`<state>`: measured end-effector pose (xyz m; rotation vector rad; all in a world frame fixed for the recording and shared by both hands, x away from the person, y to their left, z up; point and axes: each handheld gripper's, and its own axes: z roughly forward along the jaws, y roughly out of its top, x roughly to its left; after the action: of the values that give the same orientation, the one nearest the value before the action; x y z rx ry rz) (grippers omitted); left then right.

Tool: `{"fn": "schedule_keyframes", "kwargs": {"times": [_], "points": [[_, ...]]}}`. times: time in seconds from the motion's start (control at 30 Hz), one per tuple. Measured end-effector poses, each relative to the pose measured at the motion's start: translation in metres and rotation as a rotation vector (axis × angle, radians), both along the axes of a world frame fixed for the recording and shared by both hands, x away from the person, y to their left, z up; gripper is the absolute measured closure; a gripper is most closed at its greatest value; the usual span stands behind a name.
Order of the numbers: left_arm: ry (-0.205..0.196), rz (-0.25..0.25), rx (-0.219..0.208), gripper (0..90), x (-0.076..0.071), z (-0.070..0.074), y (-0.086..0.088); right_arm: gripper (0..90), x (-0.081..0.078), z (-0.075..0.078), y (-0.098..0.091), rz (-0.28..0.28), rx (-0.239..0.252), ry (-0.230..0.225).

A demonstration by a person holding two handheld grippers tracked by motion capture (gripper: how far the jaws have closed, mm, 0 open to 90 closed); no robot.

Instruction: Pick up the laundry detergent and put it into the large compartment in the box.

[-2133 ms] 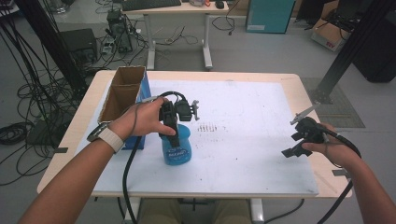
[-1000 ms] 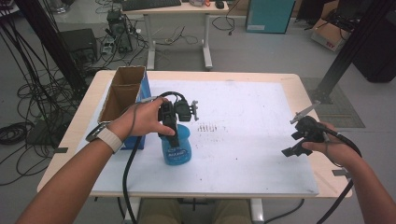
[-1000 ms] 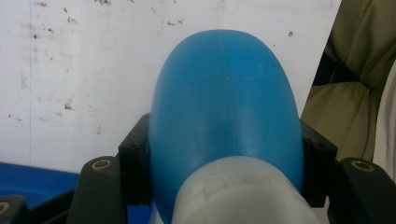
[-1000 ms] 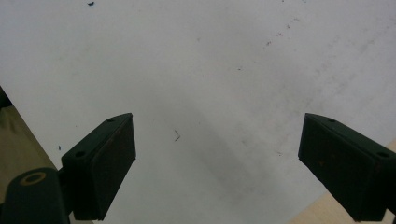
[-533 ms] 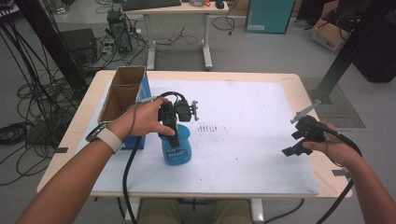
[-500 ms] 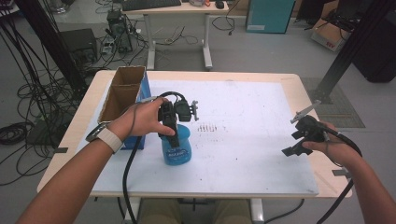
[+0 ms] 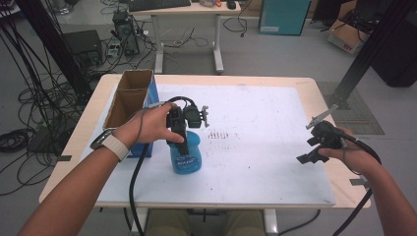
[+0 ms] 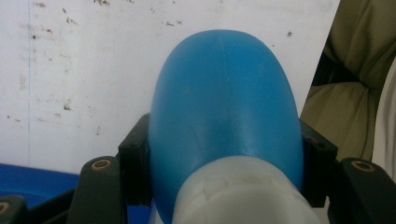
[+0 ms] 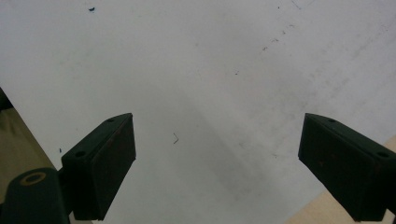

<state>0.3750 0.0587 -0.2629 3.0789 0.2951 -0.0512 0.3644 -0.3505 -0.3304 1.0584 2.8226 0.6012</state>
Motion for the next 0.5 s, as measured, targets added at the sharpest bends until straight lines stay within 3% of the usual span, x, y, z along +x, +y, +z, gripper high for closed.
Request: {"fn": "schedule_keyframes", "kwargs": {"times": [0.5], "points": [[0.001,0.002,-0.007,37.6,0.0001,-0.0001,0.0011,11.1,0.0004,0.0025,0.0003,0.002,-0.002,-0.005]]}}
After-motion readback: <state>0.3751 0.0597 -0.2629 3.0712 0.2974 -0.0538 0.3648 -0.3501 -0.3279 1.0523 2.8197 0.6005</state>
